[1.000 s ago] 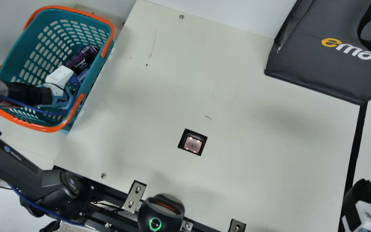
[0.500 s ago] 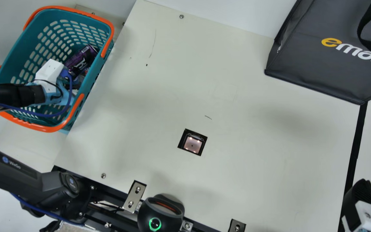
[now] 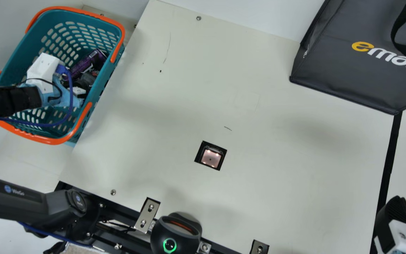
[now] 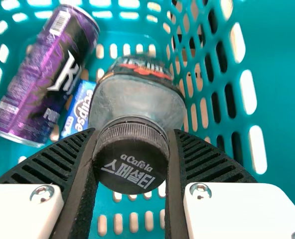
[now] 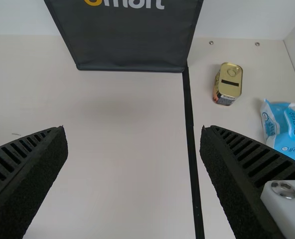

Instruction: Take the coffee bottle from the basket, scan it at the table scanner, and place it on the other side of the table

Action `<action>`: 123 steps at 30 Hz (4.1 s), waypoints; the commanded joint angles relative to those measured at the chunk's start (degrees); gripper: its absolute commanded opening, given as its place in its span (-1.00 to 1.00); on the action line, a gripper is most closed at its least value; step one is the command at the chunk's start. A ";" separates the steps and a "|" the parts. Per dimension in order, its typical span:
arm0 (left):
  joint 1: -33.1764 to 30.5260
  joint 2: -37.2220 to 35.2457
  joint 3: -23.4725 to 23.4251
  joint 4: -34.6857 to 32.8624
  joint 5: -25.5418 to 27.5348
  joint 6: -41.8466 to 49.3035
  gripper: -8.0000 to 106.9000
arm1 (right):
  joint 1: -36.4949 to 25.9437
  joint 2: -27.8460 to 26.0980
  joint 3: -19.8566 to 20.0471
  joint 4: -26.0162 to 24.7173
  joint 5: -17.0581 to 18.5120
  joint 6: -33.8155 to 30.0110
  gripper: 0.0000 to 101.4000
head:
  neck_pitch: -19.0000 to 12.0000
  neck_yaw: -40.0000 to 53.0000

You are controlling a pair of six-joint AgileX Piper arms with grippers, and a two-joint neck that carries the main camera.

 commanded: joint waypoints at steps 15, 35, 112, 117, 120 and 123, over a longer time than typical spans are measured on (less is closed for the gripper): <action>-7.13 -1.13 -6.25 -0.98 -4.26 -11.66 -1.00 | 0.00 0.00 0.00 0.00 -0.05 0.00 0.87 | -1.57 0.14; -11.67 -7.05 -9.41 7.28 -7.53 -31.22 -1.00 | 0.00 0.00 0.00 0.00 -0.05 0.00 0.87 | -1.57 0.14; -53.52 -32.77 -28.90 66.62 16.16 -107.81 -1.00 | 0.00 0.00 0.00 0.00 -0.05 0.00 0.87 | -1.57 0.14; -55.30 -33.84 -27.87 68.52 18.88 -109.57 -1.00 | 0.00 0.00 0.00 0.00 -0.05 0.00 0.87 | -1.57 0.14; -56.07 -34.44 -27.07 69.13 20.60 -110.46 -1.00 | 0.00 0.00 0.00 0.00 -0.05 0.00 0.87 | -1.57 0.14; -56.78 -34.96 -26.19 69.73 22.09 -111.33 -1.00 | 0.00 0.00 0.00 0.00 -0.05 0.00 0.87 | -1.57 0.14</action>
